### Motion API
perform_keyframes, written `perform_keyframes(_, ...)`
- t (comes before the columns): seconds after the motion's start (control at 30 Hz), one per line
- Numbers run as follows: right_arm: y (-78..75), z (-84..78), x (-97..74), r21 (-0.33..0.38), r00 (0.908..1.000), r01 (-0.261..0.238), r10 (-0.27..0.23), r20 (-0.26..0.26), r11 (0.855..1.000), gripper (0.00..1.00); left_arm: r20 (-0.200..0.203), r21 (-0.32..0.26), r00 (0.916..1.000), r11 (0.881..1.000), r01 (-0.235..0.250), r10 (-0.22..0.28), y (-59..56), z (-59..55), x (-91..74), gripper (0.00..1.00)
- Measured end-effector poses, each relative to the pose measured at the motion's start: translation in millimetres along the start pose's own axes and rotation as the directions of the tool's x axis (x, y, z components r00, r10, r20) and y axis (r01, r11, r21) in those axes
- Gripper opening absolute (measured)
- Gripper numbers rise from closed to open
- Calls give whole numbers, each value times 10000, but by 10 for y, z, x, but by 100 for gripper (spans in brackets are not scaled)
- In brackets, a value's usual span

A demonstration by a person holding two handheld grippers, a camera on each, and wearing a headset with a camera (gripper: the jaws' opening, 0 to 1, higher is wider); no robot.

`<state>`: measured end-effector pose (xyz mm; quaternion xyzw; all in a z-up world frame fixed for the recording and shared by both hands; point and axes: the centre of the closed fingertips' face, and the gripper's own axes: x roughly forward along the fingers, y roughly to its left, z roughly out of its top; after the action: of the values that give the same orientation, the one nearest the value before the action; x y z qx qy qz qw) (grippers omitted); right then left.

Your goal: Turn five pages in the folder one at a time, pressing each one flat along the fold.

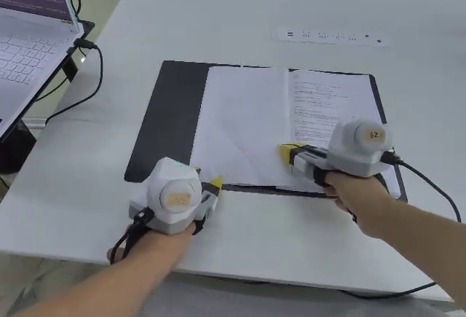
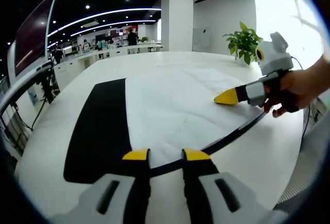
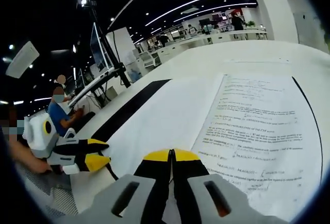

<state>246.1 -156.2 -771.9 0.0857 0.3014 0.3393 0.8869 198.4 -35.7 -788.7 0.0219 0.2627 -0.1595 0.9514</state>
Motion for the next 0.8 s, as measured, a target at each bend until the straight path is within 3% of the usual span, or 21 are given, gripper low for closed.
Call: perform_keyframes(0.8, 227, -433, -363, 693, 9985, -97, 134, -532, 9976, 0, 34, 3, 10000, 10000, -9, 9, -14, 9, -23, 23)
